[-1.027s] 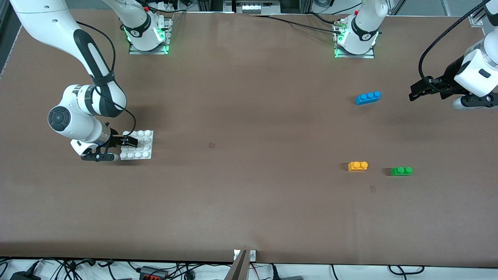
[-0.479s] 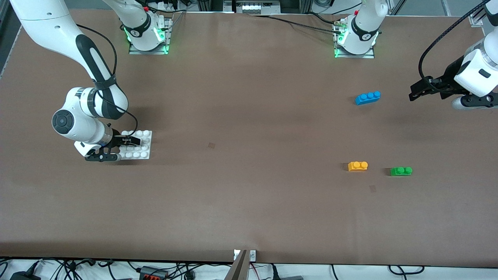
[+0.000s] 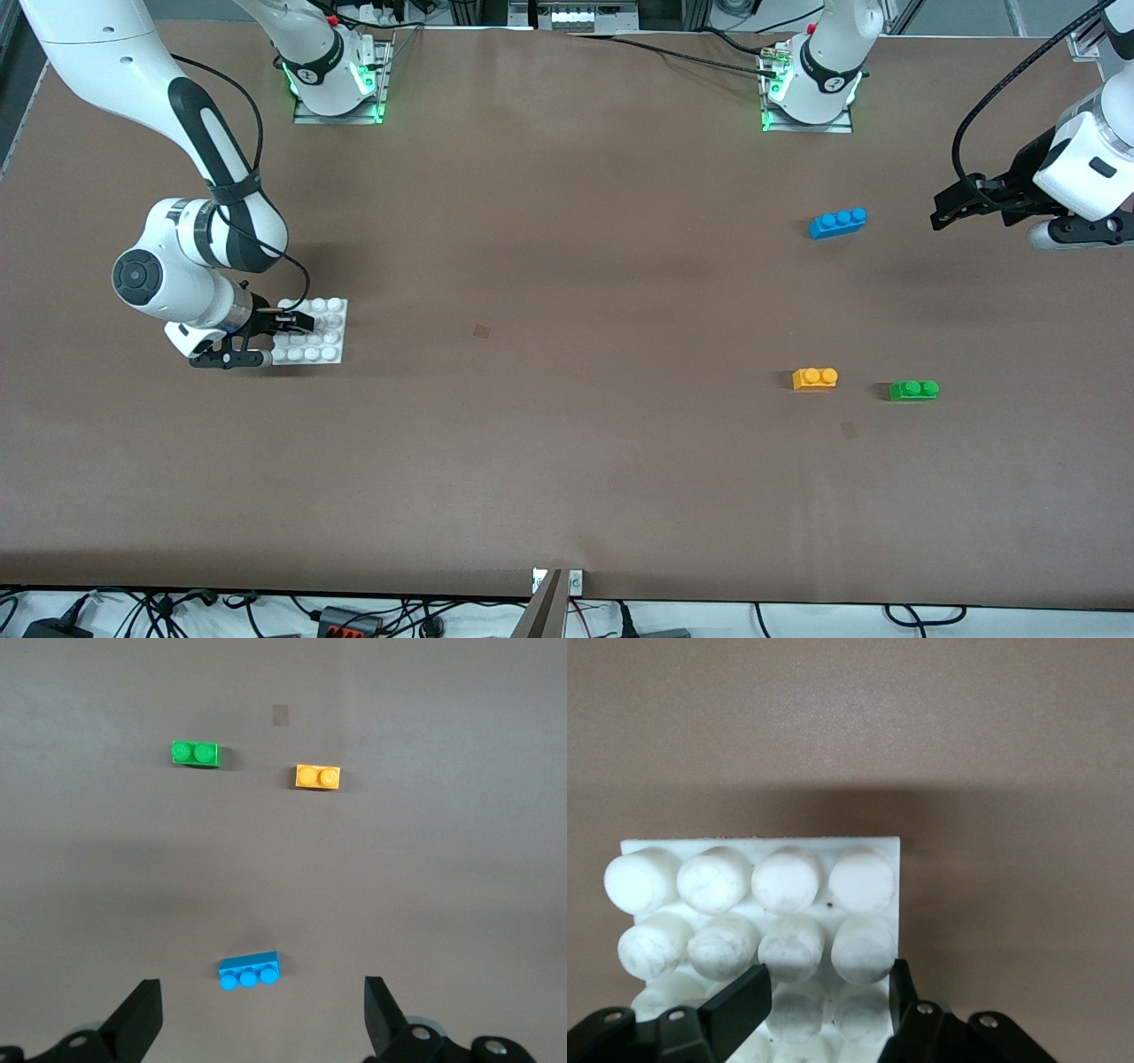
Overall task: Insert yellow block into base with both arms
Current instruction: 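Slide the white base plate toward the yellow block with the right gripper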
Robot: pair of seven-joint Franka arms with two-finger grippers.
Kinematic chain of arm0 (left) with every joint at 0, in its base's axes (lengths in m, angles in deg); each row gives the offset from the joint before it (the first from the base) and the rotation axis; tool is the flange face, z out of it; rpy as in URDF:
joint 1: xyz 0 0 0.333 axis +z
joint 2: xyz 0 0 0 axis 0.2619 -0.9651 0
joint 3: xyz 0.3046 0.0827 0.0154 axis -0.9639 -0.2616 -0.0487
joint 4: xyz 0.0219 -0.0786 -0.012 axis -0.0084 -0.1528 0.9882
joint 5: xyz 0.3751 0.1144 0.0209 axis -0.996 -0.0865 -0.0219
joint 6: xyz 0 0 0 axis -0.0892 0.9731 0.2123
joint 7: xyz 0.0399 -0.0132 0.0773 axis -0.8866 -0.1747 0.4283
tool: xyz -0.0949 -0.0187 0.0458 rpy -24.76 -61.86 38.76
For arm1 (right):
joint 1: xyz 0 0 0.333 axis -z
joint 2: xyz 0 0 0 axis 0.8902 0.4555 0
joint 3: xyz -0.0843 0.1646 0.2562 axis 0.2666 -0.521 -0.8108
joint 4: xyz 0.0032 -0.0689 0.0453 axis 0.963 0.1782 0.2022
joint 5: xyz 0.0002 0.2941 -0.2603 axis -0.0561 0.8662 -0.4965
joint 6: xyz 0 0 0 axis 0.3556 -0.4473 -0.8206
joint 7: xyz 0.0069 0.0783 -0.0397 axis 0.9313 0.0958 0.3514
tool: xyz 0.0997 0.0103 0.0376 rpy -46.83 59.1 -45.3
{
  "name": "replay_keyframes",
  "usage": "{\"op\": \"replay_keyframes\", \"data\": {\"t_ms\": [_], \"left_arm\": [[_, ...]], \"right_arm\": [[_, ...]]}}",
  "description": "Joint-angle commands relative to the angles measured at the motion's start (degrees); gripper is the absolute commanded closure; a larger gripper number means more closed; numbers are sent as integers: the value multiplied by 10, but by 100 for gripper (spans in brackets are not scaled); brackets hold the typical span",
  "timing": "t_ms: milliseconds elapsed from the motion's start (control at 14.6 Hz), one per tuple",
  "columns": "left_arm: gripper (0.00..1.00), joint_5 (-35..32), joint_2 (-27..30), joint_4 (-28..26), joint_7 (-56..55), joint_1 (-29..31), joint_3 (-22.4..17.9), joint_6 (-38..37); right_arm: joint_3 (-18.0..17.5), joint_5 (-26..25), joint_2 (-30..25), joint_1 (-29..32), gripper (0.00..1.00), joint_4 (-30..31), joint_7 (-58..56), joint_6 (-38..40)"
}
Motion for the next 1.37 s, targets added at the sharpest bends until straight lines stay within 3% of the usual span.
{"op": "replay_keyframes", "data": {"t_ms": [0, 411, 616, 890, 1300], "left_arm": [[0, 9, -6, 15, 6, 2, 3, -13], [0, 9, -6, 19, 5, 2, 4, -13], [0, 9, -12, 24, 4, 0, 4, -13], [0, 9, -13, 24, 2, 0, 4, -13], [0, 7, -20, 24, 1, -4, 4, -13]], "right_arm": [[-14, 40, 19, 1, 44, -4, -2, -2], [-49, 64, 29, -23, 44, -6, 8, -2], [-49, 66, 56, -94, 46, -39, 27, -2], [-49, 65, 87, -181, 46, -102, 168, -1], [-49, 65, 157, -263, 45, -203, 253, -1]]}}
